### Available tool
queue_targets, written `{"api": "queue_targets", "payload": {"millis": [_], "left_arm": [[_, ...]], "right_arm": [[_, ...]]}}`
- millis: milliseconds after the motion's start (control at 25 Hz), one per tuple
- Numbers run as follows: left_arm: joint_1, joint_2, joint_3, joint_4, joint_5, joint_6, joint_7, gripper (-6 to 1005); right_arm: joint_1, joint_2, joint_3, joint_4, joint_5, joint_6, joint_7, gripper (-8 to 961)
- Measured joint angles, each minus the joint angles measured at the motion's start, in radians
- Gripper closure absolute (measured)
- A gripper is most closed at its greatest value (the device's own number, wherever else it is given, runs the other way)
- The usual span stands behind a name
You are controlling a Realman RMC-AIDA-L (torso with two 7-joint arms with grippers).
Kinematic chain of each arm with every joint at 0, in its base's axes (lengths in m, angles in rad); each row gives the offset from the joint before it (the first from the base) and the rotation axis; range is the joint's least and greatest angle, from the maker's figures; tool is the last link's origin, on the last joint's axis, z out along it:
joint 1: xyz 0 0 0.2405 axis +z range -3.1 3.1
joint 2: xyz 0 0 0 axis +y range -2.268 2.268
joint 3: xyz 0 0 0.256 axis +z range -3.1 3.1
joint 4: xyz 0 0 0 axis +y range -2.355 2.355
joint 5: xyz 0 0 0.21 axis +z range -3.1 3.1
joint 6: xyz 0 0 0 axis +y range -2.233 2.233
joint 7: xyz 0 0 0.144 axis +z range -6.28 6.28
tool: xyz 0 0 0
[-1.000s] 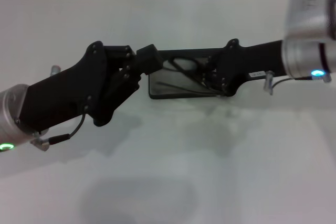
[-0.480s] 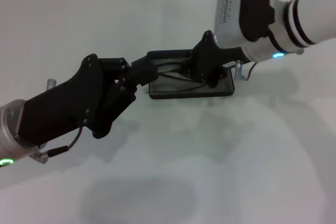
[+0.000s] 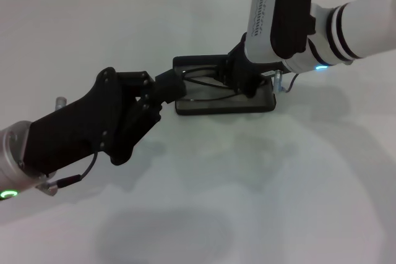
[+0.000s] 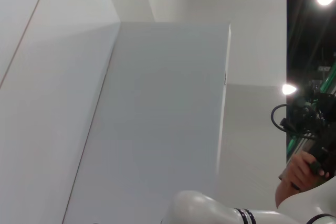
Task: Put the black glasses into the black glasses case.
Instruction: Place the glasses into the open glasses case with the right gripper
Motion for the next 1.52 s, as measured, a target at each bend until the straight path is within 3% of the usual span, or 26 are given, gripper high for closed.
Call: {"api": "queue_targets", "payload": {"millis": [520,1520], "left_arm": [[-0.007,-0.007,0.0,0.0,0.002,-0.003,0.0,960],[-0.002,-0.001,0.005,0.0,0.002,-0.006,0.001,960]], "right_arm": [[0.0,0.0,-0.015,0.038,0.0,0.043,0.001,778],[-0.007,0.0,-0.089,0.007,-0.003,0.068,0.12,769]]}}
